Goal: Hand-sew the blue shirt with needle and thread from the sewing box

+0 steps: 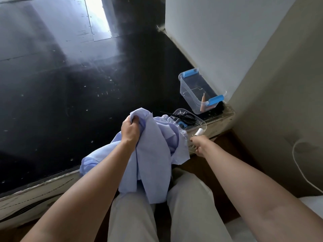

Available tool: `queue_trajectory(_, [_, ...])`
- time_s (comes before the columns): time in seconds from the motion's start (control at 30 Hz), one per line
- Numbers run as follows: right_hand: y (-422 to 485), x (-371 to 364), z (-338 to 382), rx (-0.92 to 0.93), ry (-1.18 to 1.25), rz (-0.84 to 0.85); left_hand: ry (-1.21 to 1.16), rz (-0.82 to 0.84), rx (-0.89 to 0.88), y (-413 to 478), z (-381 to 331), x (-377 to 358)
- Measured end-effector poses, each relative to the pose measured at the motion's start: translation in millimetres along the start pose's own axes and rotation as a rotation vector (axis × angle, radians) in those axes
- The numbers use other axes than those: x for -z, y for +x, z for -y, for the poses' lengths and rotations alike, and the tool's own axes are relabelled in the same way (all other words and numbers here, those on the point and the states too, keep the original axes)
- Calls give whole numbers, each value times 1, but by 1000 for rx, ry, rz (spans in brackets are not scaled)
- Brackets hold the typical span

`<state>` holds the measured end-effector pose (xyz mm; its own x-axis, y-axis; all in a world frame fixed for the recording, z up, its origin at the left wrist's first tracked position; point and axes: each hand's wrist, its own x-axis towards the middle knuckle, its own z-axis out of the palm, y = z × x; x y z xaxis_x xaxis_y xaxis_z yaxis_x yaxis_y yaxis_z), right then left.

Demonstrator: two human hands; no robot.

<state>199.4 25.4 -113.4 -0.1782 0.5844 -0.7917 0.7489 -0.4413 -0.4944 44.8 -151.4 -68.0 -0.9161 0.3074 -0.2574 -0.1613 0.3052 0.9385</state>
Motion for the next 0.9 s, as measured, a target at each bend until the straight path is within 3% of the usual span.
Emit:
queue_trajectory(0.2, [8, -26, 16, 18, 65, 1, -46, -159, -78, 16, -4, 14])
queue_trajectory(0.47, [-2, -59, 60, 133, 376, 127, -256, -364, -134, 29, -20, 38])
queue_trajectory(0.57, [-12, -67, 69, 197, 305, 140, -266, -389, -177, 29, -24, 46])
queue_trajectory(0.7, [-11, -71, 63, 202, 96, -32, -287, -431, -191, 32, -25, 58])
queue_trajectory(0.9, [-14, -76, 57, 144, -16, -10, -297, -438, -172, 26, -16, 72])
